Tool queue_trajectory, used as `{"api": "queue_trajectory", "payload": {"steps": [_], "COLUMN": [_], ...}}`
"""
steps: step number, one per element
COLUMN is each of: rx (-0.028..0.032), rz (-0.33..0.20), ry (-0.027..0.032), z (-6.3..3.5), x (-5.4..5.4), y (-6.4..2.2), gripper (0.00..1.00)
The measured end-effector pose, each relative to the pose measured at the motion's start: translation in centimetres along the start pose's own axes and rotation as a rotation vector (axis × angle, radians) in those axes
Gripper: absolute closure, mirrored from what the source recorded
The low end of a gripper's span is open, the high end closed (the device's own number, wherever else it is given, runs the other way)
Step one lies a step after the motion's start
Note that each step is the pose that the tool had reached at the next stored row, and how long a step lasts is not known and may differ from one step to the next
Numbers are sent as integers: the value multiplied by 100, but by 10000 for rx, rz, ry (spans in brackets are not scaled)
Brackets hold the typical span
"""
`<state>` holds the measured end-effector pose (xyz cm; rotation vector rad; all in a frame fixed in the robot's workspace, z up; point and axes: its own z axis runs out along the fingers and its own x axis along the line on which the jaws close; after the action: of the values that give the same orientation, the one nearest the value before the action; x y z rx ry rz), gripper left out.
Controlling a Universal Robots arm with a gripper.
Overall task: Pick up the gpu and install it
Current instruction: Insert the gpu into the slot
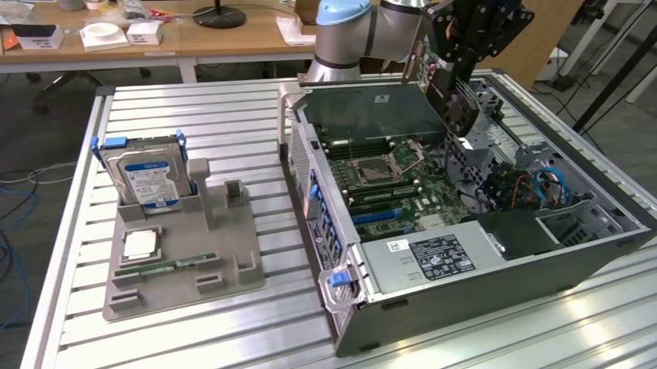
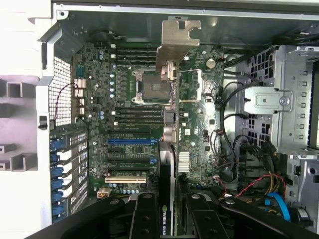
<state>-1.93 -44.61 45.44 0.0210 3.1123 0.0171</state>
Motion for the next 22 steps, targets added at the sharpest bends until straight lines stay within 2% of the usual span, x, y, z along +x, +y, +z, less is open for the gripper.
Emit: {"api": "queue_trajectory", "payload": {"steps": [22], "rx": [0], "rz": [0], "ry": [0], "z": [0], "x": [0], "y": [0], "gripper": [75]}}
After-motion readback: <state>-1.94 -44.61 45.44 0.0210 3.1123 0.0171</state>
